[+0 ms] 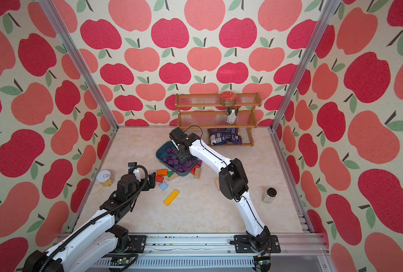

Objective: Pick purple bricks into the storage bin
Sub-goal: Place the building block in the storage box, then pick up the building block from the center of the board.

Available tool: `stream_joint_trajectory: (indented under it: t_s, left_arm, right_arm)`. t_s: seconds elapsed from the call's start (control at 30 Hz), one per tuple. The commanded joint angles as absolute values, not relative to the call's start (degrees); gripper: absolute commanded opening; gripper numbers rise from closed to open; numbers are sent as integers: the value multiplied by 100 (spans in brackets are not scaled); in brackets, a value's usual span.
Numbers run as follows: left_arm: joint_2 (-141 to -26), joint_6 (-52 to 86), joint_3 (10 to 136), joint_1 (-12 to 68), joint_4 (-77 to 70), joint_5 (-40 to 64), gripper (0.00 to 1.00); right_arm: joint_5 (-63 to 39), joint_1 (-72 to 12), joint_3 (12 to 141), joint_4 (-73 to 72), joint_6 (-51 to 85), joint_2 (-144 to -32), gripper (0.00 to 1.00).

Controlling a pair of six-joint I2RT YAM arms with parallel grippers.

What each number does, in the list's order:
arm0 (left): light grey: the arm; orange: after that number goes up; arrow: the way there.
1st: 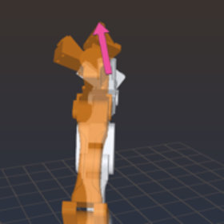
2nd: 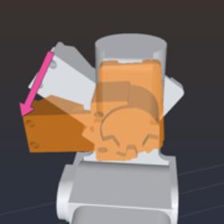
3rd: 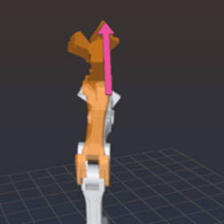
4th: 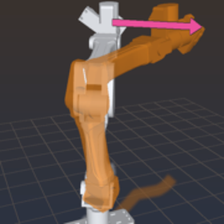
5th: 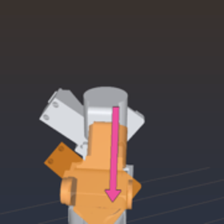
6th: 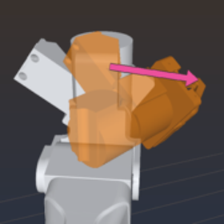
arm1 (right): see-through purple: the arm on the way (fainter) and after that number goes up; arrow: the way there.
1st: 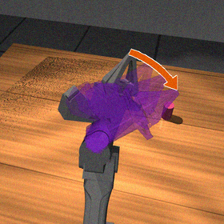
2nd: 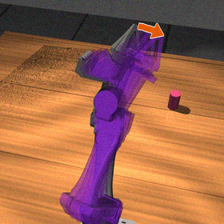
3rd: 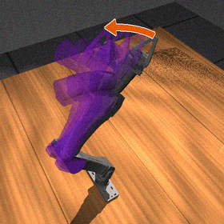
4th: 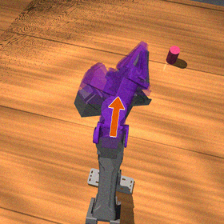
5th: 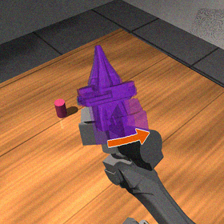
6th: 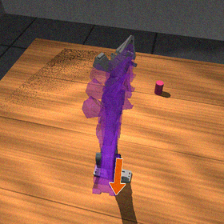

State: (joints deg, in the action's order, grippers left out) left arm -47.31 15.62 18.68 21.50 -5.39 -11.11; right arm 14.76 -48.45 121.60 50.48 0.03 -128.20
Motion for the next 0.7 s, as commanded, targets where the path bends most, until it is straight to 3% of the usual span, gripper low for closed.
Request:
stream_joint_trajectory:
  t_s: [0.0,0.3,0.47,0.67]
  left_arm:
    - [-4719,1629,1881,2116,-443,-1152,99]
    - [-4708,1590,1863,2121,-489,-1080,99]
    - [-4728,1591,1863,2104,-524,-1057,99]
    - [-4755,1598,1863,2103,-523,-1046,99]
  right_arm:
    - [1477,-4661,11713,4877,274,-12478,60]
    - [640,-4104,9943,3643,605,-11494,52]
    - [860,-3979,8920,2834,593,-11046,52]
    - [994,-3938,8756,2830,591,-11298,52]
